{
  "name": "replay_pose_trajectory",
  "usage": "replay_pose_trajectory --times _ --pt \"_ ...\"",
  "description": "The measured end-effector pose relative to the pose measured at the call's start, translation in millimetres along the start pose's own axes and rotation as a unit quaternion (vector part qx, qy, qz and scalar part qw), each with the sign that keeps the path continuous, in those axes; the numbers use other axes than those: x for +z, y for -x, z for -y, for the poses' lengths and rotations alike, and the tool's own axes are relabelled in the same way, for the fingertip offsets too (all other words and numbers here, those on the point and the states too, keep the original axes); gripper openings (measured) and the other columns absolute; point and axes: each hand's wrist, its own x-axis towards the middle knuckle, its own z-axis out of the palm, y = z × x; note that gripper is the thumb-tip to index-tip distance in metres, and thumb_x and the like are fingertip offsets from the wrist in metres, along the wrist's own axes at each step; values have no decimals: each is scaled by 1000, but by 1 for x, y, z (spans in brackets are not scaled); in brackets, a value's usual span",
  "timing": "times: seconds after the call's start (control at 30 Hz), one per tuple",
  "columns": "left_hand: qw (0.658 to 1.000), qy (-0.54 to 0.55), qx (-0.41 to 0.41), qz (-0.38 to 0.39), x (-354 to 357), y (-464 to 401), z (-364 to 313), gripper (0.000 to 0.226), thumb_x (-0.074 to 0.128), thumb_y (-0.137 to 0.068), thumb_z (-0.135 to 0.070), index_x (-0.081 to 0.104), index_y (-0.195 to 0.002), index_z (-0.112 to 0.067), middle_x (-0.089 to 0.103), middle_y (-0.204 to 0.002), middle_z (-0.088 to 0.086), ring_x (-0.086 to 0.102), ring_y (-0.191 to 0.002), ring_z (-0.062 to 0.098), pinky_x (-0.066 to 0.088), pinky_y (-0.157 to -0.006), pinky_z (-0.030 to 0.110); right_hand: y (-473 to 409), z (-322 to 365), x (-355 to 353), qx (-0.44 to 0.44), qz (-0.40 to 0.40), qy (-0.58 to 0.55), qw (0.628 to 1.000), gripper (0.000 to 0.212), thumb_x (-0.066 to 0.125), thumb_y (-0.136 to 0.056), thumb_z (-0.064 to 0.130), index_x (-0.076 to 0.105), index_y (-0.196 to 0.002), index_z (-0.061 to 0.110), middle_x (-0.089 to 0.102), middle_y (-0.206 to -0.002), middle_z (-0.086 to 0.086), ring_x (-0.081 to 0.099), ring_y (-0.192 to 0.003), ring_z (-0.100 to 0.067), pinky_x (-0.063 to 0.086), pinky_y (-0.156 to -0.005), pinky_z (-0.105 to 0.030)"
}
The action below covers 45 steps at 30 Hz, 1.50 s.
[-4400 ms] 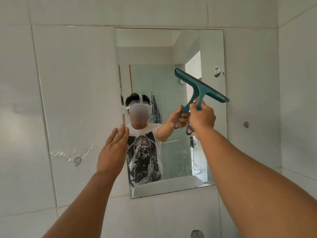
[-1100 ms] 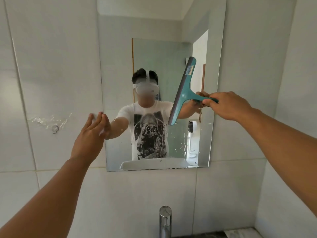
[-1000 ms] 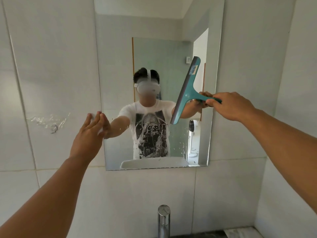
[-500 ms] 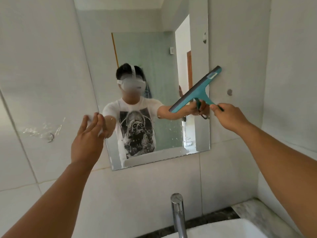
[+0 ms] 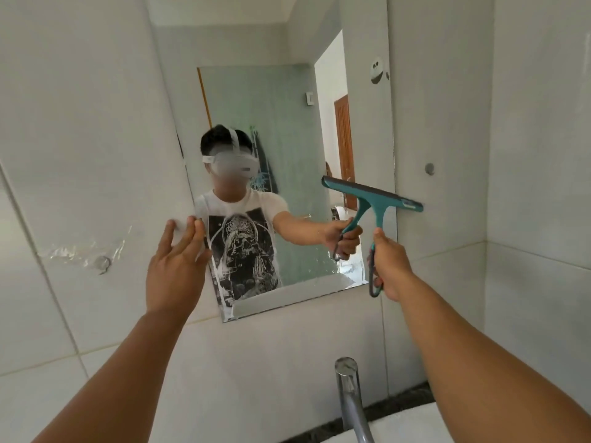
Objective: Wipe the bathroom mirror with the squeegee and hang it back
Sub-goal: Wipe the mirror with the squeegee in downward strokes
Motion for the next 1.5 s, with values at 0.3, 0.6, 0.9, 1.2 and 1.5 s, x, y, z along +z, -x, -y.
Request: replay_pose_trajectory --times 0.3,0.6,0.9,1.2,1.5 --pt "998 -44 42 33 20 12 20 58 47 -98 -28 30 -149 -7 39 -153 10 18 -147 34 22 -119 46 40 9 62 137 35 -193 971 54 34 -96 60 55 -88 11 45 -71 -7 35 -54 -17 32 -51 -29" --pt "999 -26 34 33 23 25 20 56 54 -96 -26 36 -147 -9 41 -152 6 10 -149 36 28 -116 47 82 34 114 172 115 -342 917 63 27 -99 59 62 -101 7 48 -56 -4 35 -29 -9 48 -54 -31" --pt "998 -21 50 -41 -9 -14 33 49 46 -97 -34 47 -141 -13 46 -148 2 32 -143 30 36 -111 47 119 23 164 168 130 -280 936 55 33 -97 59 62 -103 13 53 -66 -5 48 -49 -14 59 -78 -49" --pt "985 -112 124 -43 -51 -135 33 60 55 -95 -20 30 -149 -14 32 -157 3 20 -148 28 20 -120 40 130 12 176 128 135 -251 950 50 33 -100 54 63 -96 14 56 -71 -5 49 -59 -15 56 -84 -54" --pt "993 -61 99 -25 -67 -134 25 51 45 -100 -35 36 -148 -19 32 -157 -7 20 -148 28 30 -115 41 155 -19 199 67 167 -141 973 42 29 -99 56 58 -88 27 64 -96 -7 61 -87 -23 58 -80 -55"
